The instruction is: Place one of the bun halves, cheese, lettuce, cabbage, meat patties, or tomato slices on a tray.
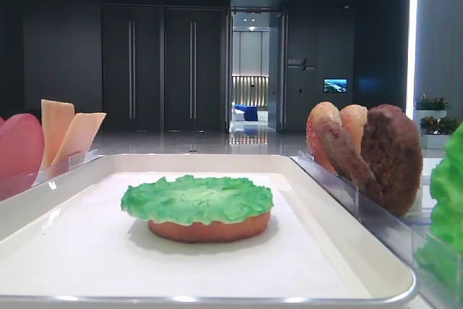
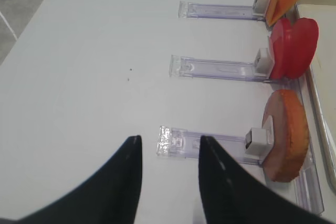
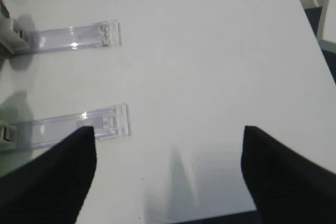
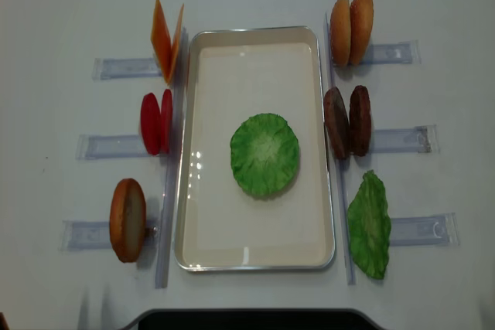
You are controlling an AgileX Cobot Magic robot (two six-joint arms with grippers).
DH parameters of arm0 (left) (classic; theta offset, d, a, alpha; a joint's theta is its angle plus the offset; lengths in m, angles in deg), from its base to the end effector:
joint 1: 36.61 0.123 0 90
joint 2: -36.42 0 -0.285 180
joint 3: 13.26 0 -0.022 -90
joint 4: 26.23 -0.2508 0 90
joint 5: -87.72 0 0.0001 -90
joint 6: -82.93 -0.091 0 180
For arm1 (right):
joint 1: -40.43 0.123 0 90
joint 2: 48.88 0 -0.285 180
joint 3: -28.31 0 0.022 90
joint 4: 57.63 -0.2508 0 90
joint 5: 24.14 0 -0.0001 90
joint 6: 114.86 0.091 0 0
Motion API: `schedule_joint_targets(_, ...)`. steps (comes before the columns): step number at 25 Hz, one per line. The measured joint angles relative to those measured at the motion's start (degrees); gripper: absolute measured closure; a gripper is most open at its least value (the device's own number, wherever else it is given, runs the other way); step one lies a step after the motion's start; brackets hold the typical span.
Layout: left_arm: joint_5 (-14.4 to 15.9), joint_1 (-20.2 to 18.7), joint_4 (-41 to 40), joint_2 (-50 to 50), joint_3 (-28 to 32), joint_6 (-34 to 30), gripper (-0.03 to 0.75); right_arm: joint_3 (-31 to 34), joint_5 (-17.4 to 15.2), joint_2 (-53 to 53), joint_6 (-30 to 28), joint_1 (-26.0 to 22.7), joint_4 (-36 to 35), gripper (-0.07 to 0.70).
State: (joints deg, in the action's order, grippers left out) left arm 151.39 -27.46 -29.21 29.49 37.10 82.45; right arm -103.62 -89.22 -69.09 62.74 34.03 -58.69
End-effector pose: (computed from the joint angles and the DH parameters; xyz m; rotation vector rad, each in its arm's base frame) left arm -0.0065 0.0033 0.2646 -0.1633 2.1079 0.1634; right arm 0.0235 -0.0011 0.2722 0.0819 2.3265 -0.0536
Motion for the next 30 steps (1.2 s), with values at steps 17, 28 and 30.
schedule_joint_targets(17,0.0,0.0,0.0,0.0,0.0,-0.04,0.433,0.09,0.11,12.88,-3.02,0.45,-4.52,0.092)
schedule_joint_targets(28,0.0,0.0,0.0,0.0,0.0,-0.04,0.433,0.09,0.11,12.88,-2.78,1.06,-4.07,0.092)
schedule_joint_targets(30,0.0,0.0,0.0,0.0,0.0,-0.04,0.433,0.09,0.11,12.88,-2.78,1.06,-4.07,0.092)
